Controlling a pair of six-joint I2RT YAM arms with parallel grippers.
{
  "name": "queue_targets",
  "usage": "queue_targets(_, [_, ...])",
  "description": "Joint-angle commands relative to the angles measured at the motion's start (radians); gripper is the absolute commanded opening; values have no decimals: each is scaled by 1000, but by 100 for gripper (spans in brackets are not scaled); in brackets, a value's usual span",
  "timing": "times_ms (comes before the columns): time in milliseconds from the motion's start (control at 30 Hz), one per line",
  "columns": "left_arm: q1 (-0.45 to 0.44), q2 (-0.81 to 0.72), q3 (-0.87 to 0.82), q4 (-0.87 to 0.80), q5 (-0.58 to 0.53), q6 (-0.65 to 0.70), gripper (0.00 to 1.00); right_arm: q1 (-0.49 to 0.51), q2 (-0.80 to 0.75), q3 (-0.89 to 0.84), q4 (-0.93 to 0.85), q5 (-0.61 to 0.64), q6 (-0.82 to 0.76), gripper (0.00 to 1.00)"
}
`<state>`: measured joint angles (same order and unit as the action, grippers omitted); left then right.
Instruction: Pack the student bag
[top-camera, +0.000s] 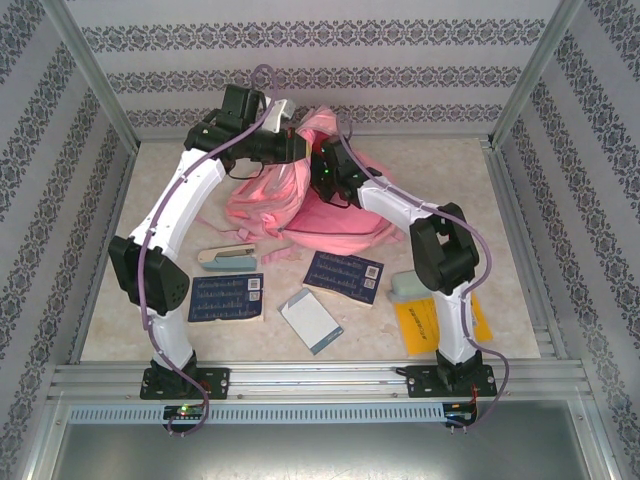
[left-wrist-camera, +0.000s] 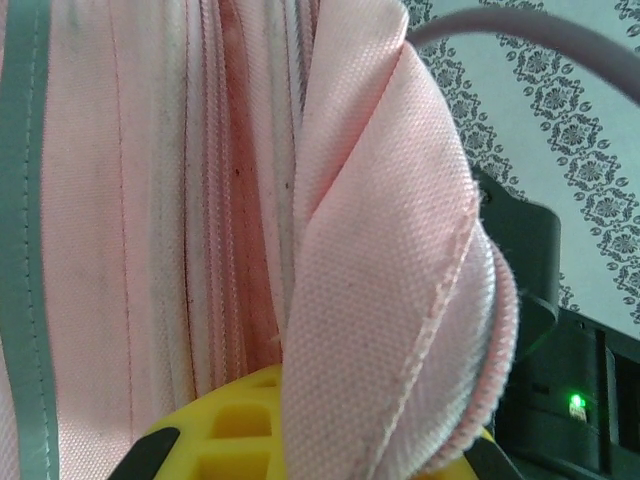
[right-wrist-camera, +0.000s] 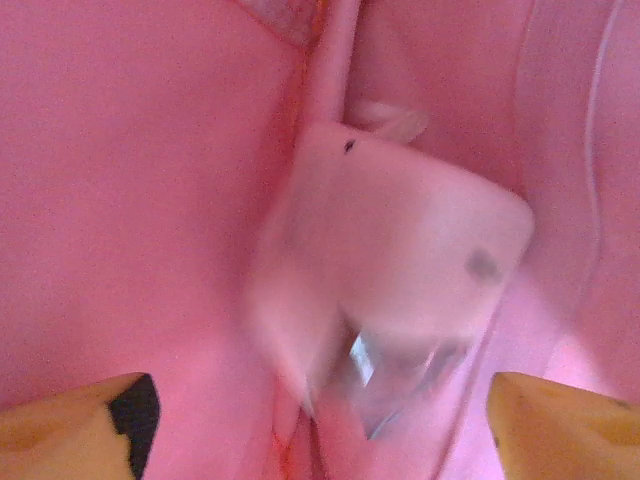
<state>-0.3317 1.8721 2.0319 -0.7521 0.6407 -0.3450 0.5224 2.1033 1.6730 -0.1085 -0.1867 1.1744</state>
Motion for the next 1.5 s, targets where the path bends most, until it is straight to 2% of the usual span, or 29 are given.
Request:
queue_targets(0, [8,-5,72,121,61,26,0,15,-69,3,-2,52,-46,95])
queue_targets(233, [32,14,65,136,88,4,0,12,-227,-36,-168,77,-409,98])
queue_targets(300, [34,12,52,143,87,3,0,21,-308,-101,-188,144,-510,98])
queue_targets(367, [33,14,38,152,87,-2,0,18,-424,-246,-105,194,-529,98])
queue_targets(467, [33,13,7,168,90,-14,0,-76,-574,-495,150,11,-474,98])
queue_targets(500, [34,12,-5,176,91,-19,0,-97,-601,-519,158,-30,-481,97])
queue_targets(600, [33,-5,-65,214,85,-41,0,-106,-660,-486,-27,-97,-633,92])
queue_targets(700, [29,-25,-137,263,75,-72,0,-43,-728,-494,-199,-32,-807,88])
queue_targets(867, [0,-41,-248,315,62,-104,0,143,-849,-626,-320,92,-1003,83])
queue_targets(933, [-14,-39,-274,316,48,-98,0,199,-864,-654,-377,119,-985,79])
queue_targets(1100, [-41,11,-304,322,47,-104,0,262,-834,-714,-461,18,-851,64])
queue_targets(1233, [-68,33,-330,315,29,-110,1,409,-796,-782,-453,10,-842,56])
queue_targets(1333, [-84,33,-348,297,-37,-109,13,507,-740,-807,-454,35,-824,47])
queue_targets(1433, [-86,58,-342,286,-65,-123,18,550,-695,-834,-400,43,-796,37])
queue_targets(1467, [-88,72,-336,284,-55,-134,26,558,-672,-833,-388,35,-793,34])
